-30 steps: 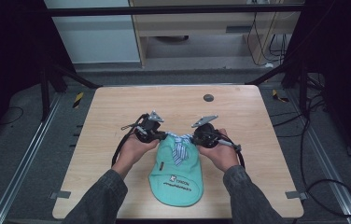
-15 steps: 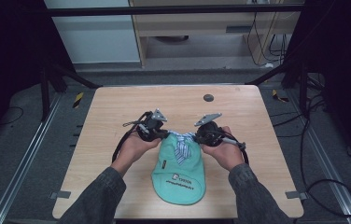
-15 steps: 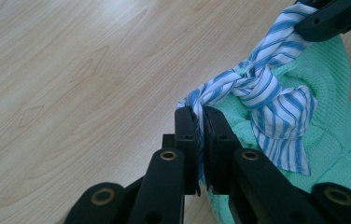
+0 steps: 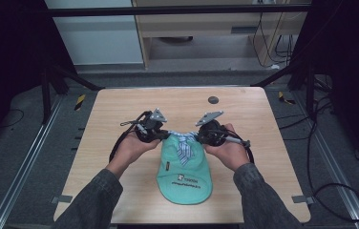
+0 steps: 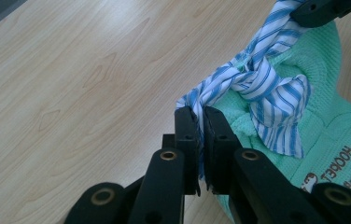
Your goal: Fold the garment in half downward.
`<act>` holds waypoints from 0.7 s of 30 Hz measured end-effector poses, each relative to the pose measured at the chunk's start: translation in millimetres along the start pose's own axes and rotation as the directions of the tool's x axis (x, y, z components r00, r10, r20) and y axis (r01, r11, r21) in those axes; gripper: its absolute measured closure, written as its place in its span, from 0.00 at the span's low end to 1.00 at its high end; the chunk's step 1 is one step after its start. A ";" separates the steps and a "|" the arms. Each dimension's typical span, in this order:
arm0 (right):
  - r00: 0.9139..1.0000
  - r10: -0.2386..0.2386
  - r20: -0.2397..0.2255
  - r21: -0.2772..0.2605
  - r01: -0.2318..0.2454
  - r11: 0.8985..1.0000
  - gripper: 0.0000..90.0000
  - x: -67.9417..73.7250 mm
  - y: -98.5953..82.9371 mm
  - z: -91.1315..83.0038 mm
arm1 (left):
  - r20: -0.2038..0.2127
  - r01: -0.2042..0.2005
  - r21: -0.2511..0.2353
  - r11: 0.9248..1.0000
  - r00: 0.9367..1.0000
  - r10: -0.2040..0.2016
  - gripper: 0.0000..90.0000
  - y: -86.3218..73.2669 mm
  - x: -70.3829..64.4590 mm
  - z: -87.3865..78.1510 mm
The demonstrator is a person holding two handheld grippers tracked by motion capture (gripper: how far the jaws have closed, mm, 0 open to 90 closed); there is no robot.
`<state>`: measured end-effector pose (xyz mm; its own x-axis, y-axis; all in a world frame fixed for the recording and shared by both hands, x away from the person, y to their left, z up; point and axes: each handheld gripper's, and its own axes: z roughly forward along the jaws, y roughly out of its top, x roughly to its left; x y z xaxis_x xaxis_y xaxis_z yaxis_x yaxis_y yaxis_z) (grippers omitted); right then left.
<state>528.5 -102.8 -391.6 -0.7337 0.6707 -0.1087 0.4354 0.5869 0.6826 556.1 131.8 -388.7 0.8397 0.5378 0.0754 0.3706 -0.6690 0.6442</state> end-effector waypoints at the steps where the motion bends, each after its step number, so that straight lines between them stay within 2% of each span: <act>1: 1.000 -0.002 -0.002 0.000 0.002 1.000 0.92 0.2 0.5 -0.1 | 0.000 -0.001 0.000 1.000 1.000 0.001 0.95 0.4 0.2 0.1; 9: 1.000 -0.012 0.004 0.008 0.012 1.000 0.92 -5.3 8.6 -2.9 | -0.011 -0.029 0.010 1.000 1.000 0.029 0.95 13.2 7.0 -3.3; 21: 1.000 -0.013 0.020 -0.002 0.013 1.000 0.93 -8.7 15.3 -4.0 | -0.028 -0.040 0.001 0.999 0.999 0.040 0.95 22.0 11.0 -9.4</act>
<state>539.4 -101.5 -377.3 -0.7286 0.6722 -0.1315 0.4253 0.5945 0.6824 569.9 127.8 -366.6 0.8424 0.5249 0.1221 0.3373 -0.6902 0.6402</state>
